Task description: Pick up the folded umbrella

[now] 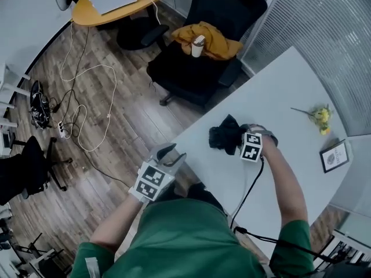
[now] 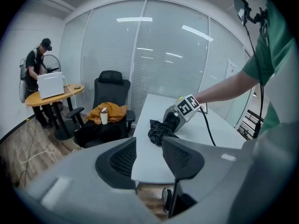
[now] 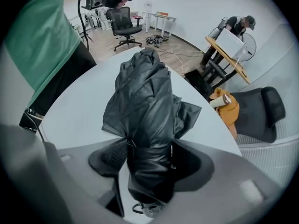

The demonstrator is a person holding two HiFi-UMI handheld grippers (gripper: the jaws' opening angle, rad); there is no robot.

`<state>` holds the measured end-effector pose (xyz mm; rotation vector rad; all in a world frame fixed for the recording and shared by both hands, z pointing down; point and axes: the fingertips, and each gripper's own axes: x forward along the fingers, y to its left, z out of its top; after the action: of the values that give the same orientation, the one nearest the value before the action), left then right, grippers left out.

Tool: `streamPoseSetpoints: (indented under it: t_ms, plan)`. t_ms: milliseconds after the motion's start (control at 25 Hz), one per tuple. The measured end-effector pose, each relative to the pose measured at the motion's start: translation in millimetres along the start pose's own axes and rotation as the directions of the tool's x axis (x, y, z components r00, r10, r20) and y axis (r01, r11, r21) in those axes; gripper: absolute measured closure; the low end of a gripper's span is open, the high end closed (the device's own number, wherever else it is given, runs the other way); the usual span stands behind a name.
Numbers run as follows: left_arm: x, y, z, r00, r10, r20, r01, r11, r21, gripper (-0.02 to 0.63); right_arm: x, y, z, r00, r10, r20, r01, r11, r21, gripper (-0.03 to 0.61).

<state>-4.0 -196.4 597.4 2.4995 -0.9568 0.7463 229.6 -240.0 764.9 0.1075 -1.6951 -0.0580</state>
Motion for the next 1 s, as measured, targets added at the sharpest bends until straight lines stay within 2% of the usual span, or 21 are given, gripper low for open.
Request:
streamPoseSetpoints:
  t_ms: [120,240,480,600,760,1000]
  plan:
    - [-12.4,11.6,-14.2,0.999,0.040,-0.008,-0.041,0.997,-0.061,0.437,2.6,0.1,3.5,0.999,0.045,0.002,-0.045,0.999,0.006,0.277]
    - [-18.2,15.2,-22.4,0.999,0.050,-0.015,-0.052,0.994,-0.096,0.446,10.0,-0.2,7.2,0.998,0.055,-0.016,-0.055,0.998,0.006,0.267]
    - [-16.8,8.6,-14.4,1.000,0.029,-0.010,-0.030,0.996,-0.082,0.457,13.7,1.3,7.9,0.997,0.065,-0.049,-0.064,0.998,0.019,0.259]
    - [-19.0,8.5,-8.8,1.000,0.023,-0.002,-0.023,0.998,-0.065,0.460,11.2,2.2,6.0,0.998,0.038,-0.046,-0.035,0.996,0.079,0.281]
    - [-24.1,14.3,-11.0,1.000,0.026,-0.012,-0.026,0.998,-0.051,0.465,3.0,5.5,5.8,1.000,-0.008,0.004,0.007,0.977,0.214,0.293]
    - [-27.4,15.7,-18.3,1.000,-0.003,-0.022,0.001,0.997,-0.080,0.468,-14.8,24.3,14.8,0.995,-0.075,0.067,0.050,0.947,0.318,0.298]
